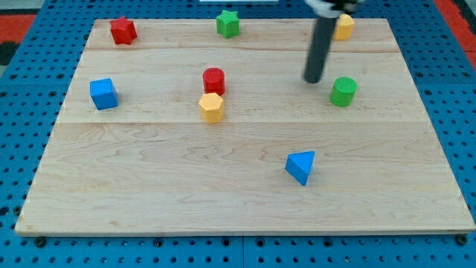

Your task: Move the red circle to the yellow hexagon

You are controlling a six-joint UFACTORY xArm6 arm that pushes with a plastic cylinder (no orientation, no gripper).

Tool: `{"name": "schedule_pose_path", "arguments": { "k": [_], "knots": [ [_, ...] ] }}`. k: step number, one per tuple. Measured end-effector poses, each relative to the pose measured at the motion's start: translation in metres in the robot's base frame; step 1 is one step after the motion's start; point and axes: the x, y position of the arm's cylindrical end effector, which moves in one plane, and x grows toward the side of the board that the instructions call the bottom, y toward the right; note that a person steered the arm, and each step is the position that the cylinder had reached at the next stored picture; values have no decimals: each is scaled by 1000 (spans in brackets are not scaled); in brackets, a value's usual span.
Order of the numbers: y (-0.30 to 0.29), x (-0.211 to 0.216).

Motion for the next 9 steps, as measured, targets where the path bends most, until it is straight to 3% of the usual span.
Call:
{"name": "schedule_pose_path", "arguments": {
  "k": [1, 2, 3, 5, 7, 9],
  "knots": [
    [47, 37],
    [56, 41],
    [14, 50],
    [14, 48],
    [-20, 0],
    [-24, -2]
  ]
}}
